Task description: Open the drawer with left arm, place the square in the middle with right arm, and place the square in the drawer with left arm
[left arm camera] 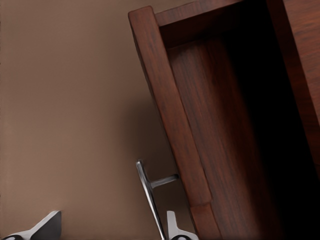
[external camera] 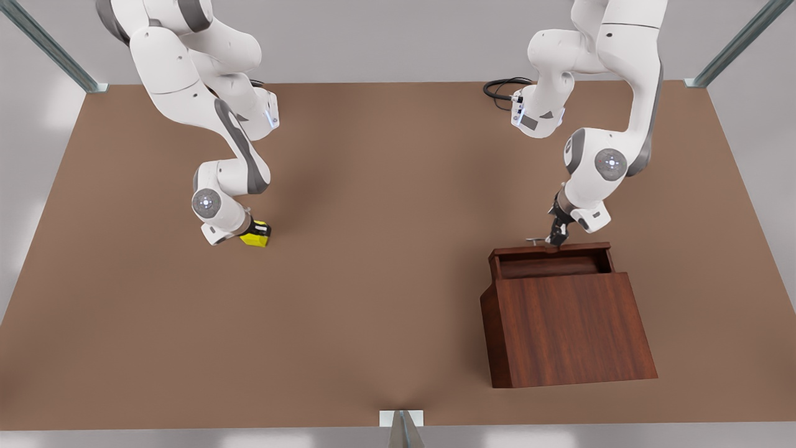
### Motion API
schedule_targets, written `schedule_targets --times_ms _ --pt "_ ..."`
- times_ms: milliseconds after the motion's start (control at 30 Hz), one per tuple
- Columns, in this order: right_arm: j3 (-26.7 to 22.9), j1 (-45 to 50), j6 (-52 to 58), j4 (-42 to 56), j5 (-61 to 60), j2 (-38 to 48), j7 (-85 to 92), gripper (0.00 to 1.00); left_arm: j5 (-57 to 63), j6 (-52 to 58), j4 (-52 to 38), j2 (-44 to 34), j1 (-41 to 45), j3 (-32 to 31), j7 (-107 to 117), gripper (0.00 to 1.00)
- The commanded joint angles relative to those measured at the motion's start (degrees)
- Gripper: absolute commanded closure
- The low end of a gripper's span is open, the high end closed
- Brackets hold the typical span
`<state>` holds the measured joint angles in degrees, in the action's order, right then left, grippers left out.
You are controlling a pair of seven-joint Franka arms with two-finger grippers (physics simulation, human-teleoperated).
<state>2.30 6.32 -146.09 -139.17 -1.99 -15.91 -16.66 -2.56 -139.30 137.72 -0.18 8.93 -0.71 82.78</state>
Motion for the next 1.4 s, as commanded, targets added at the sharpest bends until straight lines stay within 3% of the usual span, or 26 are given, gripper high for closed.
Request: schedule_targets --times_ms 0,133,233,367,500,667,967,1067,1133,1167,1233,1333,1367 --pt "0.08 0.01 0.10 0.04 0.05 0.09 -0.04 0.36 0.01 -0.01 0.01 0.09 0.65 0.01 0.01 0.00" --pt "-0.01 0.09 8.97 5.75 0.05 2.72 -0.04 0.36 0.01 0.08 0.71 -0.09 0.92 0.01 0.27 0.00" --pt "-0.01 0.01 22.86 18.93 0.05 2.02 -0.04 0.36 0.01 0.87 1.24 -0.88 1.00 0.01 0.27 0.00" --pt "2.44 0.89 34.72 39.66 -0.12 -5.44 -2.76 0.36 0.01 3.33 1.24 -1.93 1.00 0.01 0.27 0.00" --pt "14.30 0.97 36.84 56.02 -0.12 -15.90 -27.88 0.36 0.01 3.42 1.24 -2.11 1.00 0.01 0.62 0.00" --pt "14.93 22.94 36.75 81.07 1.90 -35.07 -63.14 0.36 0.01 5.62 1.24 -3.16 0.92 0.01 0.71 0.00" --pt "15.02 35.07 37.03 79.49 3.22 -36.39 -80.46 0.36 -0.07 11.23 0.36 -5.88 1.00 -0.26 1.15 0.00" --pt "15.02 35.07 32.45 77.21 3.39 -36.48 -76.25 0.36 -0.87 29.85 -11.57 -9.23 1.00 -1.40 10.28 0.00" --pt "15.02 35.25 32.45 76.16 3.48 -36.56 -73.00 0.35 -0.96 41.28 -25.18 -5.03 1.09 -3.94 6.71 0.00" --pt "15.19 35.25 32.45 75.28 3.39 -36.65 -72.99 0.35 -0.34 48.93 -36.52 0.43 1.18 -5.09 -6.88 0.00" --pt "15.46 35.25 31.57 75.19 2.96 -37.79 -74.05 0.35 -0.16 54.48 -46.56 3.77 0.83 -4.30 -34.22 0.00" --pt "15.72 36.22 29.46 75.01 3.04 -39.03 -76.77 0.35 3.27 54.31 -48.95 5.98 0.12 -2.46 -85.31 0.00" --pt "15.72 36.22 29.54 74.49 3.04 -38.94 -76.68 0.35 3.18 53.87 -48.95 6.41 0.12 -2.02 -89.97 0.00"
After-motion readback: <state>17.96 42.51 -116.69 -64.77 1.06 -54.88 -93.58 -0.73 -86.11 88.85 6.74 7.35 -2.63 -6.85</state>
